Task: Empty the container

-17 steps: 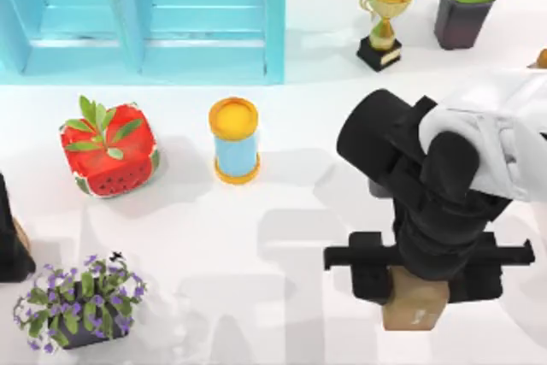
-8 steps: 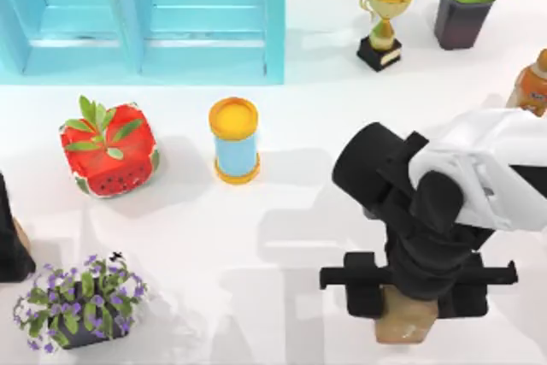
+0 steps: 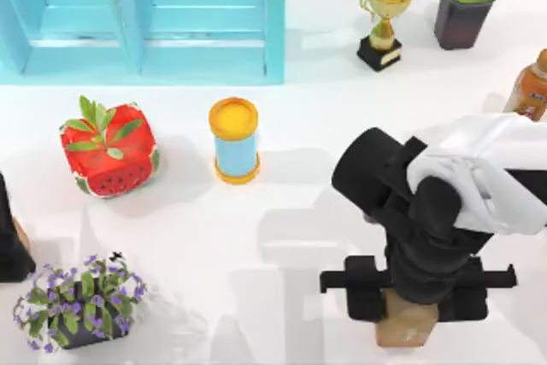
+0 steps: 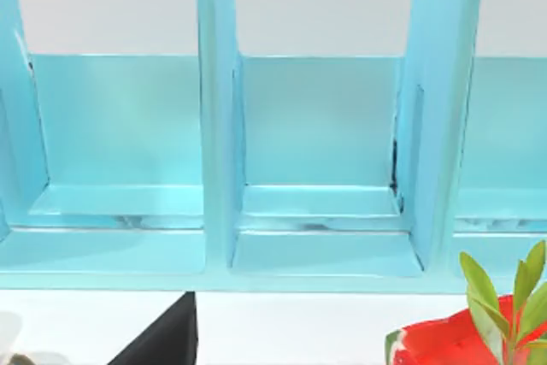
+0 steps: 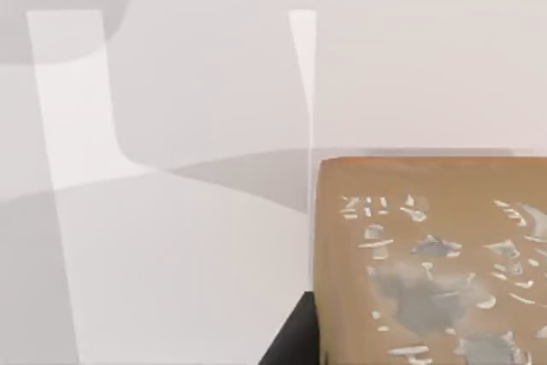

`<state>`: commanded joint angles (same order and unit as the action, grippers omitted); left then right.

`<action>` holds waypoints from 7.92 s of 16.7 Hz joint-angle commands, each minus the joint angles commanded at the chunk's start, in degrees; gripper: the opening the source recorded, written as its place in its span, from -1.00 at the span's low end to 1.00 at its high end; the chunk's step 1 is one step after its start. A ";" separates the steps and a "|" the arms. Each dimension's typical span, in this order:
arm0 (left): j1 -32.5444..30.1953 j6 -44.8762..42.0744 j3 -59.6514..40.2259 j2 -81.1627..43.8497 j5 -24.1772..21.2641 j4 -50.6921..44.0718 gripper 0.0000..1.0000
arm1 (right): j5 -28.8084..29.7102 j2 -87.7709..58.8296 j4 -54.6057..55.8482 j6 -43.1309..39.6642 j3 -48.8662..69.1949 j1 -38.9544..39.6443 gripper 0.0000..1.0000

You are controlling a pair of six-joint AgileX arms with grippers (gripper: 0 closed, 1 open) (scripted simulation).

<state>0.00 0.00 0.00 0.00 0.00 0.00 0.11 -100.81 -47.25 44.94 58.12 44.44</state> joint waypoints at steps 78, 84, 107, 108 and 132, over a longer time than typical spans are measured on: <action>0.00 0.00 0.00 0.00 0.00 0.00 1.00 | -0.37 -16.62 -11.49 -67.01 28.07 -68.48 1.00; 0.00 0.00 0.00 0.00 0.00 0.00 1.00 | -0.37 -16.62 -11.49 -67.01 28.07 -68.48 0.10; 0.00 0.00 0.00 0.00 0.00 0.00 1.00 | 0.88 -8.98 -23.80 -63.86 35.19 -71.98 -1.00; 0.00 0.00 0.00 0.00 0.00 0.00 1.00 | 0.91 -8.10 -26.76 -63.89 37.46 -72.16 -1.00; 0.00 0.00 0.00 0.00 0.00 0.00 1.00 | 2.14 -15.32 -32.90 -46.50 47.10 -48.02 -1.00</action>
<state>0.00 0.00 0.00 0.00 0.00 0.00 2.26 -116.13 -80.15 -1.56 105.21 -3.58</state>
